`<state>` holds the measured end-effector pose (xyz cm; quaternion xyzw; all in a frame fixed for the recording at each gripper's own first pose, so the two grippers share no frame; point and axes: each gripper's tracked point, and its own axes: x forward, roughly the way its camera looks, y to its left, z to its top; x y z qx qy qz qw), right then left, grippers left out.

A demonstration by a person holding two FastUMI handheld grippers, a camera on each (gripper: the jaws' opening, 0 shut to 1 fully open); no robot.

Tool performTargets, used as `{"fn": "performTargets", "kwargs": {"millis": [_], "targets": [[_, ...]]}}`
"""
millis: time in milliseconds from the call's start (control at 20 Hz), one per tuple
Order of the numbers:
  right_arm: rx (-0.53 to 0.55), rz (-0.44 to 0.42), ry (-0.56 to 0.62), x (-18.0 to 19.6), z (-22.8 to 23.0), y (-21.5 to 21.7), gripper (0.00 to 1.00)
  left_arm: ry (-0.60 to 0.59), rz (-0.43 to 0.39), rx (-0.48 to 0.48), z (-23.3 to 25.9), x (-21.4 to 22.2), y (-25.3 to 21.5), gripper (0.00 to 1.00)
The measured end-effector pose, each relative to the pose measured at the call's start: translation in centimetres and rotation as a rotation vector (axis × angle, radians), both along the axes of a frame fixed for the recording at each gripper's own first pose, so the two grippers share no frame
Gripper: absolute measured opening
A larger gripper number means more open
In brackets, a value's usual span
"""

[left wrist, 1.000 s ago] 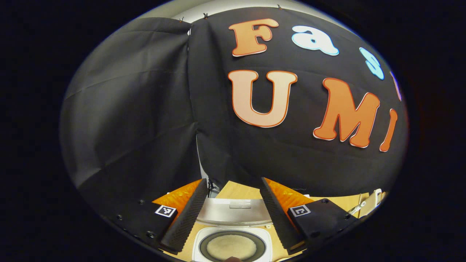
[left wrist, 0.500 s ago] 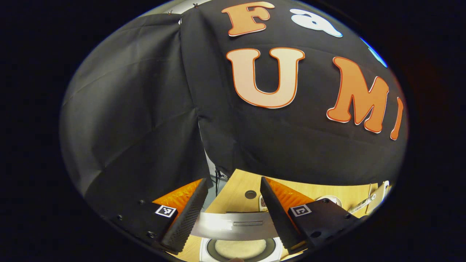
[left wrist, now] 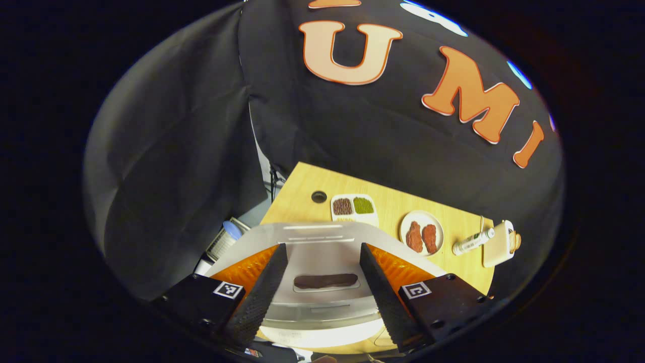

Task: Close the left gripper, press the button to open the rice cooker; take a wooden spoon from the chopstick holder with the right hand, scoop a spoonful of rice and pour it into the rice cooker, then put the wooden spoon back into the chopstick holder.

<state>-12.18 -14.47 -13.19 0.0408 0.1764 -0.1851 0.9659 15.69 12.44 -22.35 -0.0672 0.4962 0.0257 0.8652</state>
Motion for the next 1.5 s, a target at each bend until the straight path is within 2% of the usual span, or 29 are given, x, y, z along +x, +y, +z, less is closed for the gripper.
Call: {"fn": "performTargets", "kwargs": {"millis": [200,500,550,600,650,800,900,1050,1150,1300,1350,1400,1500], "targets": [[0.001,0.065,-0.021,2.3,0.2,1.6,0.95,0.071,-0.029,0.029,-3.0,-4.2,-0.9,0.99],[-0.007,0.170,-0.007,4.2,-0.7,4.7,0.95,0.237,-0.009,0.059,-11.2,-11.0,-2.6,0.99],[-0.006,0.192,-0.008,4.5,-0.8,5.6,0.95,0.222,-0.005,0.065,-11.1,-11.4,-2.5,0.99],[-0.013,0.211,-0.006,4.8,-1.1,6.2,1.00,0.198,-0.009,0.063,-11.3,-10.3,-2.7,1.00],[-0.017,0.230,-0.003,5.2,-1.3,6.9,0.95,0.231,-0.007,0.071,-11.3,-11.4,-2.9,1.00],[-0.013,0.281,-0.010,6.1,-0.7,8.7,0.95,0.201,0.015,0.054,-10.8,-11.5,-3.6,1.00],[-0.025,0.303,-0.032,6.8,0.3,9.3,0.95,0.142,0.017,0.074,-9.8,-10.8,-3.3,1.00],[-0.060,0.320,-0.087,8.3,2.7,9.9,0.95,-0.033,0.003,0.154,-4.8,-9.5,-2.8,1.00],[-0.078,0.331,-0.131,9.2,4.6,10.6,0.95,-0.183,-0.007,0.170,0.2,-8.9,-3.3,1.00],[-0.111,0.343,-0.215,10.8,7.0,11.9,0.95,-0.469,0.009,0.234,7.7,-7.8,-3.8,0.99],[-0.110,0.343,-0.217,11.2,6.8,12.6,1.00,-0.543,0.015,0.235,9.8,-8.1,-4.6,0.99],[-0.100,0.352,-0.218,11.5,6.8,13.5,0.95,-0.606,0.022,0.225,11.5,-8.4,-5.0,1.00],[-0.080,0.379,-0.234,12.1,7.6,15.3,0.95,-0.719,0.020,0.193,14.7,-9.0,-6.4,0.99]]}}
